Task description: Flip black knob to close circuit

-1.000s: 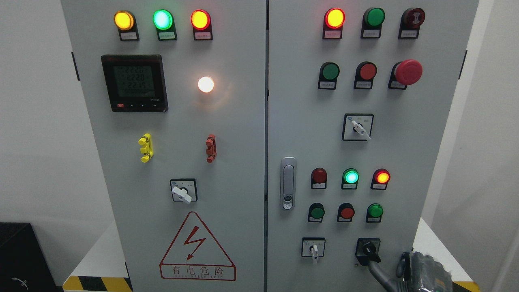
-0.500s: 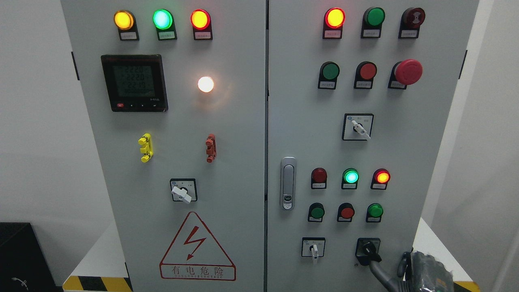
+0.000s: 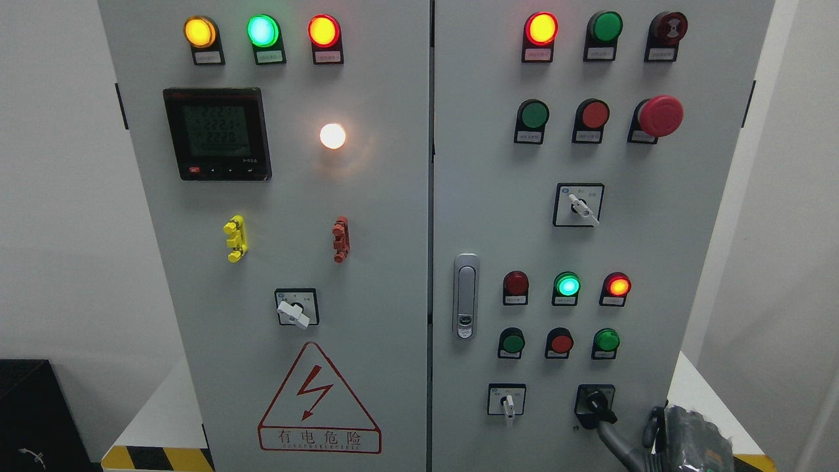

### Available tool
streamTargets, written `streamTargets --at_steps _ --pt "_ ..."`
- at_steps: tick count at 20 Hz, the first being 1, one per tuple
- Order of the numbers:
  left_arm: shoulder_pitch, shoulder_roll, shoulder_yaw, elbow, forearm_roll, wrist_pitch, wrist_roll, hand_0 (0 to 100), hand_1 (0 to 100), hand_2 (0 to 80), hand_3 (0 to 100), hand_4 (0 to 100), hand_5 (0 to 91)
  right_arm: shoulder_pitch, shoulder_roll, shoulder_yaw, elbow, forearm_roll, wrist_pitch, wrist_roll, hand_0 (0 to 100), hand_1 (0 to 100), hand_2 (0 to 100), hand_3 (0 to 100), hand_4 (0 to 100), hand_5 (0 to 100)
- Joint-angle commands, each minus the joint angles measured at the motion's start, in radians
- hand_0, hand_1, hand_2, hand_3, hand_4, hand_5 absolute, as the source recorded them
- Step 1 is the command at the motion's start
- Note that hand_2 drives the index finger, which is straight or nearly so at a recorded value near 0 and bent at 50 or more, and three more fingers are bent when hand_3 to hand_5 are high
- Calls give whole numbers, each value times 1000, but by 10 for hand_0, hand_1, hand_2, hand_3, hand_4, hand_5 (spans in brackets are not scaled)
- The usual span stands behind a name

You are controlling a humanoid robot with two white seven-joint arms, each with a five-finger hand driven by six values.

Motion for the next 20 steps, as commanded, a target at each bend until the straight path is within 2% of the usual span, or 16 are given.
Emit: streamTargets --at_steps 1,13,20 --pt "0 0 -21 22 -21 1 -1 120 556 0 0 0 0 1 0 -2 -5 0 -1 -1 0 211 817 959 786 812" --pt "0 0 -20 22 -20 1 1 120 556 0 0 0 0 25 3 20 -23 -11 -3 -5 0 212 817 959 785 811" --pt "0 0 -21 22 -21 1 -1 120 556 0 0 0 0 39 3 58 -35 -10 -4 -7 0 213 817 959 784 811"
